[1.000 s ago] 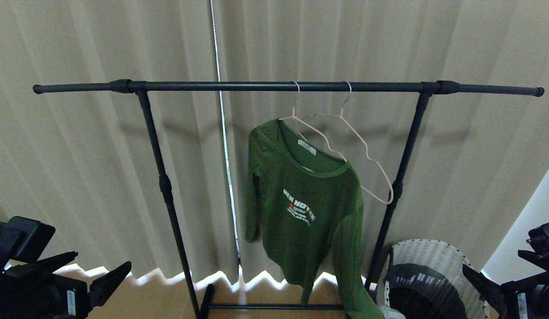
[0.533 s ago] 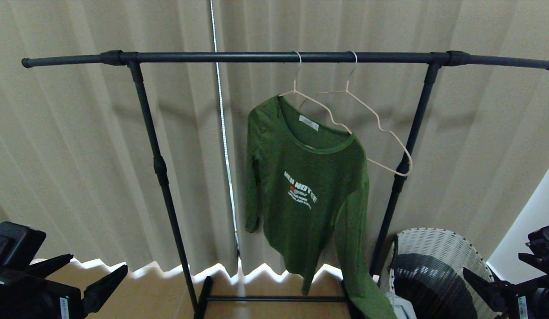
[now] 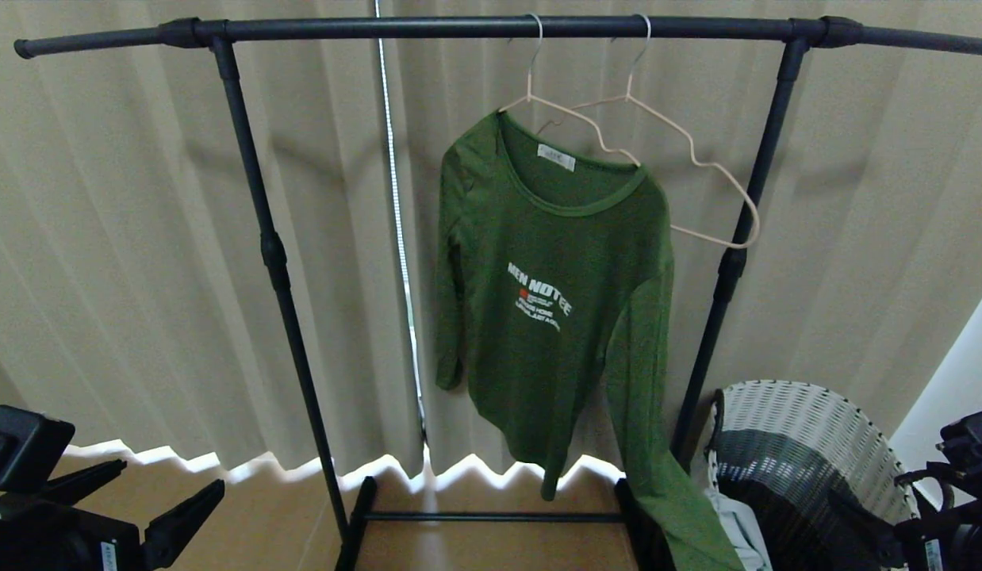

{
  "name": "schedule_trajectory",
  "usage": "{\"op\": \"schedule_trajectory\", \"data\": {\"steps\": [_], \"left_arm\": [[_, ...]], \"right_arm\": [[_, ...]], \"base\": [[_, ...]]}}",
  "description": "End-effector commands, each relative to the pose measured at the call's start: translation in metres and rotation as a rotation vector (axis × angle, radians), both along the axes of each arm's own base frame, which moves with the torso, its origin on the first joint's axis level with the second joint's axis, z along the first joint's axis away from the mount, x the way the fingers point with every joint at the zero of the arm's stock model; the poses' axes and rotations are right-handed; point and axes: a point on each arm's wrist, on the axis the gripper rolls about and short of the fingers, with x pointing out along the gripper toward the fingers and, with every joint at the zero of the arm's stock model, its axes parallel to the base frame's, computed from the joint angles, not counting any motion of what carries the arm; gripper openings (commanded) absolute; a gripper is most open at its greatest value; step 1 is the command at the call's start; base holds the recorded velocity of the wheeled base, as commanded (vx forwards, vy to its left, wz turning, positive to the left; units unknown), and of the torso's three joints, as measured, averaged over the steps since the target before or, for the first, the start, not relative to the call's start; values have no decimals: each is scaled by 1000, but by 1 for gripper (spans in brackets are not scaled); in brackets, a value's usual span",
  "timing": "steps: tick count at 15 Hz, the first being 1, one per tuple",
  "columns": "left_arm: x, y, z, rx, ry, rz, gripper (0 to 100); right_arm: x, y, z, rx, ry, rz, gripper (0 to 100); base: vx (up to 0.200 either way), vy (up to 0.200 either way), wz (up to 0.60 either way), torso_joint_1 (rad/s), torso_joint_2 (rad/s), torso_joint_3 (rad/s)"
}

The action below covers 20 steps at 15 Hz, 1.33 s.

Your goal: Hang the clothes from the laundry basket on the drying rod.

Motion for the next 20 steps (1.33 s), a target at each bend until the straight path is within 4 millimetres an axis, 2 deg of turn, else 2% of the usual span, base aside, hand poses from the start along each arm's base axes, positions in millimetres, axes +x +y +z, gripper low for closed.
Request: {"op": "schedule_trajectory", "data": {"steps": [1,4,7,9,14,18,20], "left_arm": [[0,0,0,0,0,0,100],[-1,0,0,20,-4,-7,100],[-2,0,-1,20,-6,-7,100],[1,0,6,19,-31,-7,100],[4,0,9,20,-37,-11,100],[5,0,12,19,-48,-9,100],[3,-2,11,20,-51,-29,100]], "right_arm": [[1,0,-1,-1,5,1,100],[-3,0,-6,-1,20,4,100],[-4,0,-7,-23,22,21,100],[-7,-1,-7,-28,13,25,100],[-13,0,-18,-31,72,64,100],[-14,3,-23,-18,112,182,100],[-5,6,-28,-9,174,207,100]], "base": [[0,0,0,-134,452,315],[0,0,0,-90,325,220],[0,0,0,-16,60,31],[0,0,0,0,0,0],[0,0,0,0,0,0],[200,0,0,-1,4,10],[0,0,0,0,0,0]]}}
